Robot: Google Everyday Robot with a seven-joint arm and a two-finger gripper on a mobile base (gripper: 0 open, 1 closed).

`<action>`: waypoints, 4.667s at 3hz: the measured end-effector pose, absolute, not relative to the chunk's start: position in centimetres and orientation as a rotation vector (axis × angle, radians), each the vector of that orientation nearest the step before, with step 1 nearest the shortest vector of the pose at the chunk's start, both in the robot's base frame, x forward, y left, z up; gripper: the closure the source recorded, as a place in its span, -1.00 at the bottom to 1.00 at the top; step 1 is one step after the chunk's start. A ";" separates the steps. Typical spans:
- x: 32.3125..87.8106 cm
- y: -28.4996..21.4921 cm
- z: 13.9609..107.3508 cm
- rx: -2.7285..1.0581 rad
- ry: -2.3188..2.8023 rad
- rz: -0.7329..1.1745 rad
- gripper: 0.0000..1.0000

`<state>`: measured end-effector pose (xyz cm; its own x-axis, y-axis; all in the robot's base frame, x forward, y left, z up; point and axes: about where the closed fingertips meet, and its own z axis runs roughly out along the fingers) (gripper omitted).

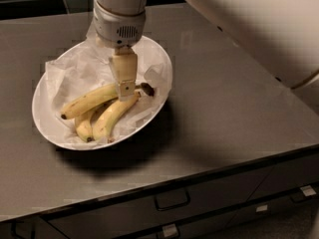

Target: Pick banana from white bowl

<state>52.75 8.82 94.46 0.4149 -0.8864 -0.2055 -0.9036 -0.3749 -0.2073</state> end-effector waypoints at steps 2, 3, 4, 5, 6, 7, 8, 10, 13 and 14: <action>53.9 9.6 93.9 -2.403 1.538 0.104 -0.66; 54.4 9.8 93.6 -2.415 1.528 0.122 -0.46; 54.5 9.8 93.5 -2.417 1.527 0.125 -0.44; 54.1 10.0 92.3 -2.417 1.533 0.164 -0.44; 53.9 10.5 91.0 -2.436 1.532 0.201 -0.42; 53.8 11.1 90.2 -2.452 1.526 0.222 -0.40; 53.7 11.6 89.7 -2.466 1.518 0.239 -0.38; 53.3 11.8 89.0 -2.466 1.527 0.255 -0.38; 53.3 11.9 87.9 -2.481 1.538 0.279 -0.32; 53.3 12.0 87.8 -2.483 1.538 0.284 -0.14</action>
Offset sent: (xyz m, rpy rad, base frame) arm 0.0202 0.0097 -0.0116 -0.0201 0.0396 0.0400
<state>53.31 11.99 87.78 0.4378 -0.8576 -0.2699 -0.8974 -0.4349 -0.0739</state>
